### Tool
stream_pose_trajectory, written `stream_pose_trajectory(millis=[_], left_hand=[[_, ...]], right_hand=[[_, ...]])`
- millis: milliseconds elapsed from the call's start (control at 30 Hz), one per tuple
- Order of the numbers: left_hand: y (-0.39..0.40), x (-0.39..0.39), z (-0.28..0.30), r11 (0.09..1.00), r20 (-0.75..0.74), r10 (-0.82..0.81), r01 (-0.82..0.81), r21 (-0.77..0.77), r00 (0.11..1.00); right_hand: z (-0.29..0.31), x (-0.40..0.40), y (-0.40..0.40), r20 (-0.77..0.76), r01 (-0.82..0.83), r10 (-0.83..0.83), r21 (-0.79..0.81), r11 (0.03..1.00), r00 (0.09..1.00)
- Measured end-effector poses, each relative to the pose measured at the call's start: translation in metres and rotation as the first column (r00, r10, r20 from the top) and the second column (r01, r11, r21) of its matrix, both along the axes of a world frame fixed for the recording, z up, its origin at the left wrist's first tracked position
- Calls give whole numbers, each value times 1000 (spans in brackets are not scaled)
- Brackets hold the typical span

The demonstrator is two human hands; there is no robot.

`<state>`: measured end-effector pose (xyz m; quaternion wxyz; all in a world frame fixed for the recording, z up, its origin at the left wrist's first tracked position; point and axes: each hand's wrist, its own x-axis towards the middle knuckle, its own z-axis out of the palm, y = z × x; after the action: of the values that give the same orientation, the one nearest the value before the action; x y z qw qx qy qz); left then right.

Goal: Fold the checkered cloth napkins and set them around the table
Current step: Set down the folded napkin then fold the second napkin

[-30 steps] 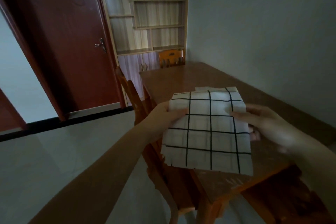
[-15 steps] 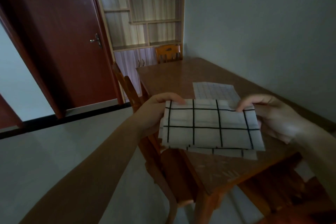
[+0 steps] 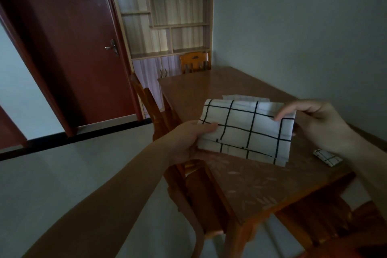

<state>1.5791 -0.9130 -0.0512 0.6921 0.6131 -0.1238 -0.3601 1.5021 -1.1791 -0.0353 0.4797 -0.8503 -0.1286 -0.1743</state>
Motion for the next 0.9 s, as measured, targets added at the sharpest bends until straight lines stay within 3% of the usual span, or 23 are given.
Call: stream_pose_trajectory(millis=[100,200,400,500,633,800,900], left_hand=[[1,6,-3,997,79,-28,22,72,996],[3,9,-7,1000,94,-21,22,-11,995],[-1,7,-9,994,86,-1,11,-112,996],[2,4,-9,997,181,-65,70,-23,981],[6,7,-10,996,288,-89,80,40,953],[6,9,-13,996,282,-85,87,8,956],[4,13,-13,992,221,-23,50,-119,975]], right_hand=[[3,-1,-5,-9,-22,22,-88,996,1000],[6,-4,-3,-6,-1,0,-84,996,1000],[0,-10,13,-218,102,-82,82,991,972],[-1,-11,14,-228,139,-97,177,974,969],[5,-12,12,-220,129,-86,187,974,972],[1,-8,5,-250,98,-33,255,962,968],[-2,-9,8,-212,62,3,301,952,977]])
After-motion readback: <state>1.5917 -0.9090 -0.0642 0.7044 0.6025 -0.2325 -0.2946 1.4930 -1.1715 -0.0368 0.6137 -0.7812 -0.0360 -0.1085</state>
